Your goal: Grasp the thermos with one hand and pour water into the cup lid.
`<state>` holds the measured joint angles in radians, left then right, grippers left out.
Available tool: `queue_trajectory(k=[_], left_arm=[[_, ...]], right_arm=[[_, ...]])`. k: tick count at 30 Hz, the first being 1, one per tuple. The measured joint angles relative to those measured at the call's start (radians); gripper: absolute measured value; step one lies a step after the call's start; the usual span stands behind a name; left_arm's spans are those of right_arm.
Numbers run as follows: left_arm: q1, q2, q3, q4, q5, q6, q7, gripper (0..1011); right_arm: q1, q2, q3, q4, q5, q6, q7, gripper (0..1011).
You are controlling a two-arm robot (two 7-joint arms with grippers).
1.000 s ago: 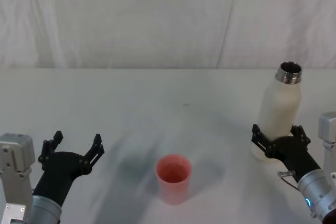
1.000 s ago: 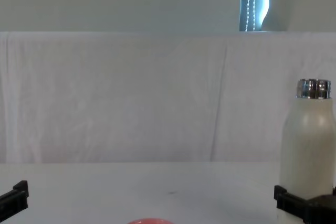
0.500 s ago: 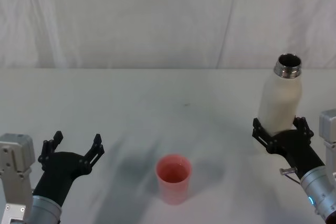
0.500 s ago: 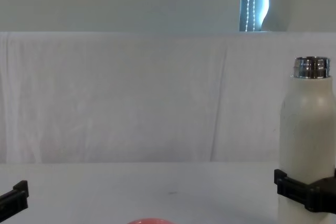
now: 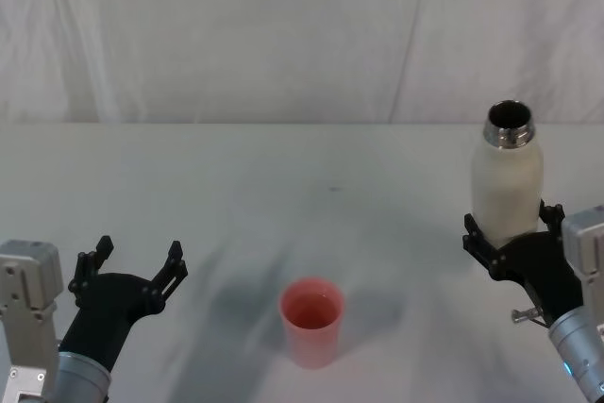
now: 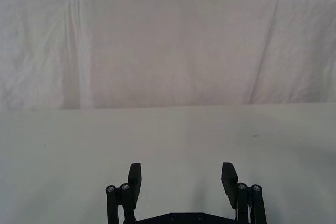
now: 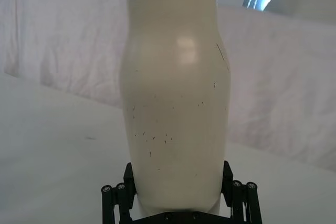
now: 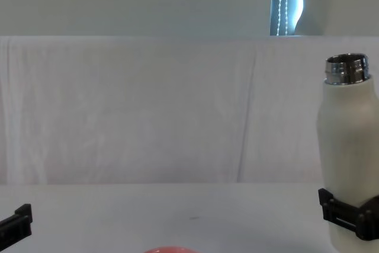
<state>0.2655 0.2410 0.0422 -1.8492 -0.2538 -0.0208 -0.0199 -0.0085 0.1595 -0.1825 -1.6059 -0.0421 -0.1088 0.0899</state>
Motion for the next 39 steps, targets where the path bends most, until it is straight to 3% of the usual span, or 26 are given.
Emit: queue_trajectory(k=[12, 29, 36, 39], left_arm=[[0.0, 0.0, 0.0, 0.0, 0.0, 0.0, 0.0, 1001], [0.0, 0.0, 0.0, 0.0, 0.0, 0.0, 0.0, 1001], [0.0, 0.0, 0.0, 0.0, 0.0, 0.0, 0.0, 1001], [0.0, 0.0, 0.0, 0.0, 0.0, 0.0, 0.0, 1001]], right_arm=[[-0.035, 0.004, -0.012, -0.026, -0.164, -0.04, -0.053, 959], [-0.077, 0.022, -0.018, -0.054, -0.314, -0.074, -0.101, 959], [-0.096, 0.037, -0.031, -0.062, -0.398, -0.094, -0.136, 959], [-0.104, 0.049, -0.041, -0.066, -0.458, -0.105, -0.169, 959]])
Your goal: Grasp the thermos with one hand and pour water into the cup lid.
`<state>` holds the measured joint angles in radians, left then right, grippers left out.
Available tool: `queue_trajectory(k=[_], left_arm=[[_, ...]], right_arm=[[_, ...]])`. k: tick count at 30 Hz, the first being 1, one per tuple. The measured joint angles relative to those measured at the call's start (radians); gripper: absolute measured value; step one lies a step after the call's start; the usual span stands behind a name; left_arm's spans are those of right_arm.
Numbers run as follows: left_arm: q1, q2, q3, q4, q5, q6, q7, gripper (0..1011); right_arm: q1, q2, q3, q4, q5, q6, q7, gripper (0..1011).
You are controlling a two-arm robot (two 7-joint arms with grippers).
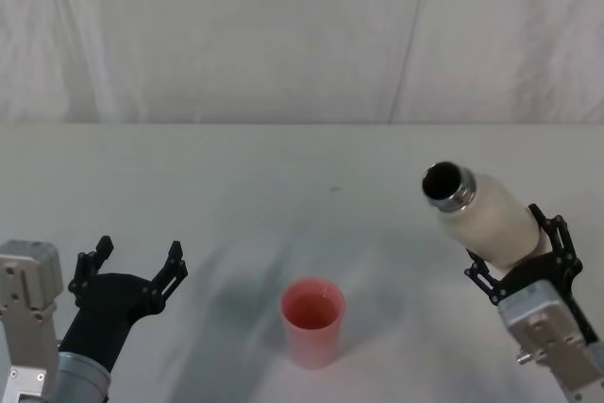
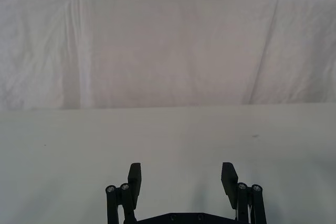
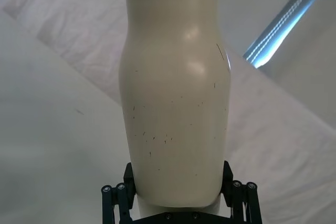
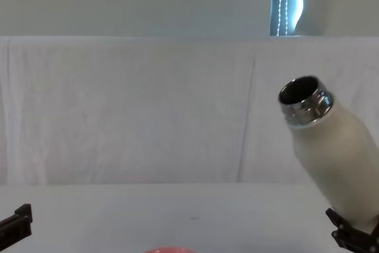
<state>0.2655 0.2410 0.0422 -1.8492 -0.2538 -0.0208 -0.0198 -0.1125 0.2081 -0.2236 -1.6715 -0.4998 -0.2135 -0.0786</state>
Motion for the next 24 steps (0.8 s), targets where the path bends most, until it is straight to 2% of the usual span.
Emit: queue_trajectory(k=[5, 8, 17, 24], left_arm=[[0.0, 0.0, 0.0, 0.0, 0.0, 0.0, 0.0, 1001], [0.0, 0.0, 0.0, 0.0, 0.0, 0.0, 0.0, 1001], [0.0, 0.0, 0.0, 0.0, 0.0, 0.0, 0.0, 1001], [0.0, 0.0, 0.0, 0.0, 0.0, 0.0, 0.0, 1001]], right_arm=[[-0.006, 0.012, -0.012, -0.001, -0.058, -0.01, -0.034, 959], [-0.01, 0.025, -0.028, -0.001, -0.118, -0.018, -0.069, 959], [-0.016, 0.056, -0.054, -0.003, -0.187, -0.021, -0.097, 959], [-0.009, 0.085, -0.089, 0.006, -0.278, -0.01, -0.146, 959]])
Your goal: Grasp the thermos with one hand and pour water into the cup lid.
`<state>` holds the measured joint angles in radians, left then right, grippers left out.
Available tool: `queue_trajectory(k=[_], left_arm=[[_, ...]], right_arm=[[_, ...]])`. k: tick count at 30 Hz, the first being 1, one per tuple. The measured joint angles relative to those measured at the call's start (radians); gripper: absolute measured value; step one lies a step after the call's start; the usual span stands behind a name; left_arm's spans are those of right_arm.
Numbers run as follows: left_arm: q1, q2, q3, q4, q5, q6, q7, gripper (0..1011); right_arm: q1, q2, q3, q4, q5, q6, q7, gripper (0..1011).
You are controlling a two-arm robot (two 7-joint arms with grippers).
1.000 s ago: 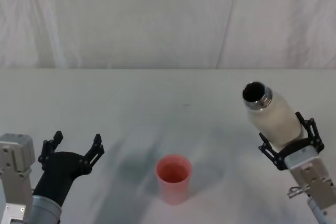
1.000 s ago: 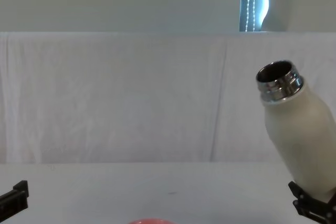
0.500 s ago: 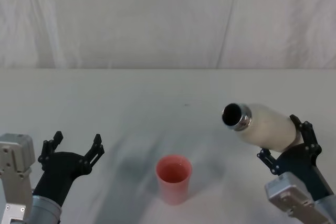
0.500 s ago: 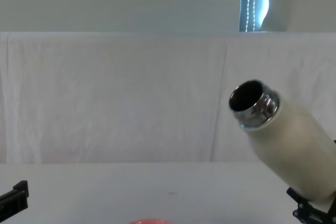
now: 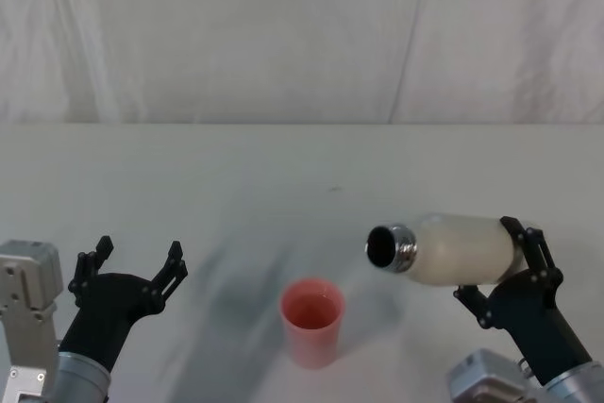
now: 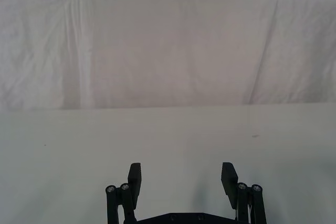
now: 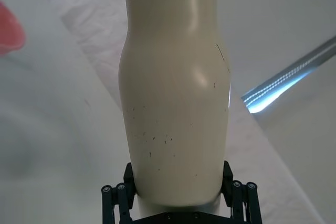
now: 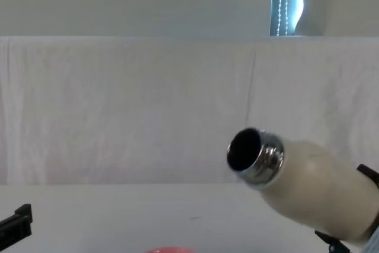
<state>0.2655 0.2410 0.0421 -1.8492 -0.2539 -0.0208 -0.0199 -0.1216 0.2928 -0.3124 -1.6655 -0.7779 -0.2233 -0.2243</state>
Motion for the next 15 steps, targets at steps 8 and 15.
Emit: queue_trajectory(k=[8, 15], left_arm=[[0.0, 0.0, 0.0, 0.0, 0.0, 0.0, 0.0, 1001], [0.0, 0.0, 0.0, 0.0, 0.0, 0.0, 0.0, 1001]], right_arm=[[0.022, 0.032, -0.046, 0.027, -0.102, 0.036, -0.062, 959], [0.038, 0.053, -0.075, 0.039, -0.148, 0.063, -0.098, 959]])
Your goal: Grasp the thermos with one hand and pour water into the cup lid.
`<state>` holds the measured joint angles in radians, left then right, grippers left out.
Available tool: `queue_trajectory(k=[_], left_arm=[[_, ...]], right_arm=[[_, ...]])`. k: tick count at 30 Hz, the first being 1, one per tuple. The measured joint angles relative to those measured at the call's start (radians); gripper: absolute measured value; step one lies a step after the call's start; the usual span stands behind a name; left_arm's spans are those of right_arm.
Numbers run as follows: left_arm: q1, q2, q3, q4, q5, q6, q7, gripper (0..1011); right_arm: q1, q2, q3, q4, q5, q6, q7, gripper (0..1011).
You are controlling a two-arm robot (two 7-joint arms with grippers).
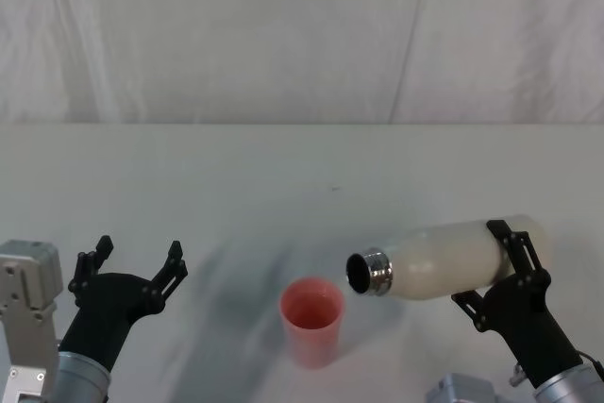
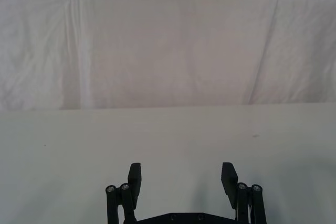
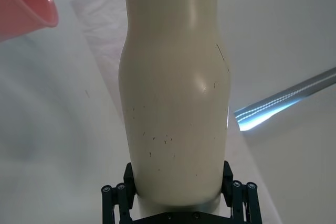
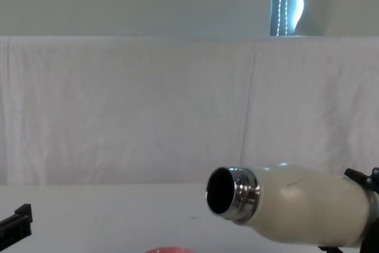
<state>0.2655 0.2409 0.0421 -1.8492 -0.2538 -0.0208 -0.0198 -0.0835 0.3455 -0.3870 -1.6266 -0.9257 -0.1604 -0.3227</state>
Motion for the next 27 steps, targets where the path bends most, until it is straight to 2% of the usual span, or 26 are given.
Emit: queue_trajectory(k=[6, 17, 27], left_arm=[[0.0, 0.0, 0.0, 0.0, 0.0, 0.0, 0.0, 1001], [0.0, 0.0, 0.0, 0.0, 0.0, 0.0, 0.0, 1001], [0.0, 0.0, 0.0, 0.0, 0.0, 0.0, 0.0, 1001]], right_arm=[[0.016, 0.015, -0.025, 0.008, -0.036, 0.024, -0.018, 960], [0.058, 0.019, -0.053, 0.037, -0.037, 0.047, -0.003, 959], [0.091, 0.024, -0.084, 0.061, -0.063, 0.064, -0.013, 959]])
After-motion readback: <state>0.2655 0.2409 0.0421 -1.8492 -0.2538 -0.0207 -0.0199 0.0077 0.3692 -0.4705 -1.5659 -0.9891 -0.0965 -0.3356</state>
